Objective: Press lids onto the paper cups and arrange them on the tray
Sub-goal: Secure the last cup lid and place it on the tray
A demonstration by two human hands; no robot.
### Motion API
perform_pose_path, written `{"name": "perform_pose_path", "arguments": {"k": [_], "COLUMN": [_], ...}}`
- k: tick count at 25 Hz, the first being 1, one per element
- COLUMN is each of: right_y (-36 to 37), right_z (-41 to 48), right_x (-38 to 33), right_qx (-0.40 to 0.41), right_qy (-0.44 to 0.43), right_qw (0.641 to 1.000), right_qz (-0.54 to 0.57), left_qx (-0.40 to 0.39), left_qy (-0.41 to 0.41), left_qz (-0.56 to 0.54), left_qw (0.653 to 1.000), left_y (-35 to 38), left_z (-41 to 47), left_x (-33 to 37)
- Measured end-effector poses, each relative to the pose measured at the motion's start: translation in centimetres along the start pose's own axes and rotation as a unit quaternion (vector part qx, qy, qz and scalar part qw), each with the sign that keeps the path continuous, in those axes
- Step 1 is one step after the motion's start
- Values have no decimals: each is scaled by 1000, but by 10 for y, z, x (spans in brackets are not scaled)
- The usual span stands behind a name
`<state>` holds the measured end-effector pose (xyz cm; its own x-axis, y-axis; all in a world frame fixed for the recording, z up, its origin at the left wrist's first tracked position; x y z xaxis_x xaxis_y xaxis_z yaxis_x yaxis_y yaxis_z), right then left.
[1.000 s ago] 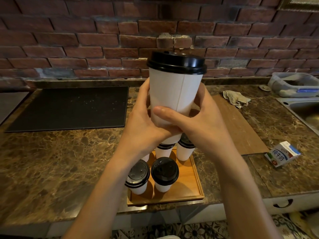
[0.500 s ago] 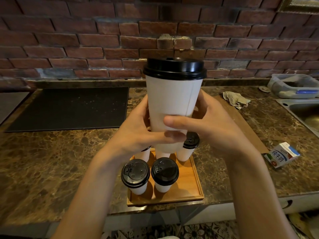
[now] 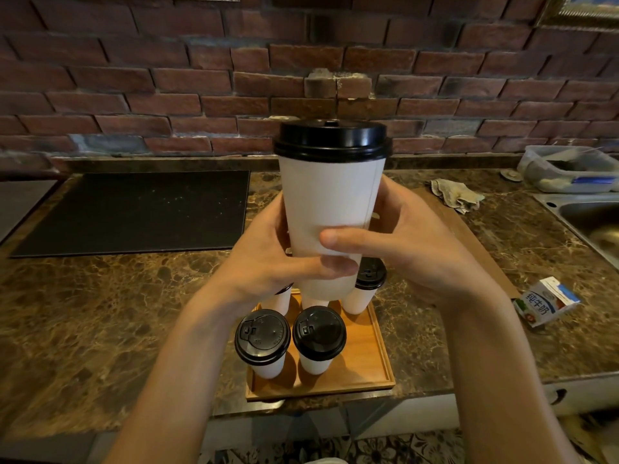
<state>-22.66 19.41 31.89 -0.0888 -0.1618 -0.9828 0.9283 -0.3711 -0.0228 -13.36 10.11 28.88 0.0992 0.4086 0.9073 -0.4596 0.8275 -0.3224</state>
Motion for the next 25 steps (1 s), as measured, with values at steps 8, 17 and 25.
{"name": "perform_pose_path", "arguments": {"k": [8, 17, 25], "right_y": [2, 7, -1], "right_z": [-3, -7, -4], "right_x": [-1, 2, -8], "right_qx": [106, 192, 139], "right_qy": [-19, -55, -62], "right_qw": [993, 974, 987], "right_qz": [-46, -107, -53], "left_qx": [107, 153, 90], "left_qy": [0, 6, 23], "left_qz": [57, 61, 63], "left_qw": [993, 986, 994], "left_y": [0, 2, -7], "left_z": [2, 3, 3], "left_x": [4, 6, 15]}}
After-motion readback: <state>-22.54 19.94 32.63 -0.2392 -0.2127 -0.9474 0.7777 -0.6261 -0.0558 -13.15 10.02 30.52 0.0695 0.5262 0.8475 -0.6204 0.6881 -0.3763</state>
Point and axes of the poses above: each hand's wrist, its own z-axis towards the middle knuckle, its own y-axis out of the palm, x = y × z, the point moved 7 cm from there along z, towards the middle knuckle, and after that the axes turned 14 degrees about z, right-handed, at the moved point
